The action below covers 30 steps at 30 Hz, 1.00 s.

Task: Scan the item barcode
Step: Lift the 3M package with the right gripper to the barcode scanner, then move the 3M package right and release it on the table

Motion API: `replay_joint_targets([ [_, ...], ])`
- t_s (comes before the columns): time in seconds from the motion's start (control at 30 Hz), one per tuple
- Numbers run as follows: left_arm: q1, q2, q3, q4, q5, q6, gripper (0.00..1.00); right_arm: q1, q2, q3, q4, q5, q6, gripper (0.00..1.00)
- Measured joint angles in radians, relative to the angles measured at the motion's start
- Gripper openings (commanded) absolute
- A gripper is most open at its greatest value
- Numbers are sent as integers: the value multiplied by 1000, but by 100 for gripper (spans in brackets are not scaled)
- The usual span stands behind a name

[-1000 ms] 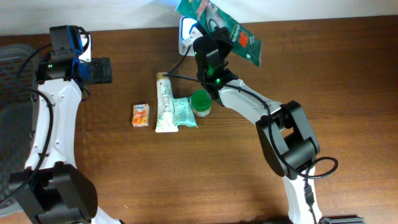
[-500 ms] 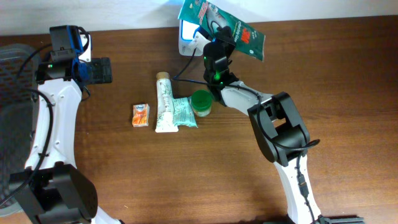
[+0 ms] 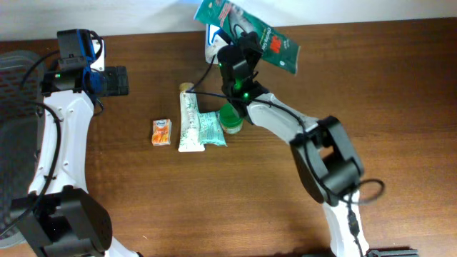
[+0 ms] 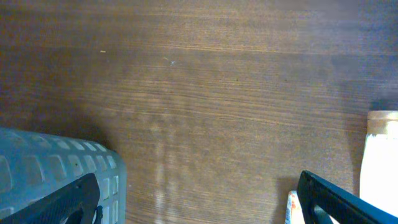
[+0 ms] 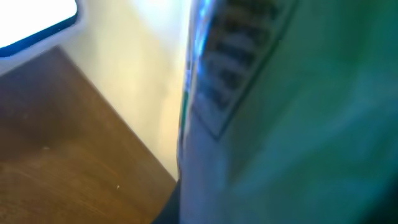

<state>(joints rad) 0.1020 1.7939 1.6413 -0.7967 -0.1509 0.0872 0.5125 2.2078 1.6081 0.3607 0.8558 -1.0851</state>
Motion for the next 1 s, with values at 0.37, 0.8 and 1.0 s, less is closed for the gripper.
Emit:
replay_joint_targets([
  [0.37,0,0,0,2,0,0,99,-1,-568,11,-791,-251,782,4],
  [0.8,0,1,0,0,0,0,99,-620,-711,-36,-1452,-1028,1217,4],
  [1.0,0,1,0,0,0,0,99,-833,-492,-91,-1341,-1245,1155,4],
])
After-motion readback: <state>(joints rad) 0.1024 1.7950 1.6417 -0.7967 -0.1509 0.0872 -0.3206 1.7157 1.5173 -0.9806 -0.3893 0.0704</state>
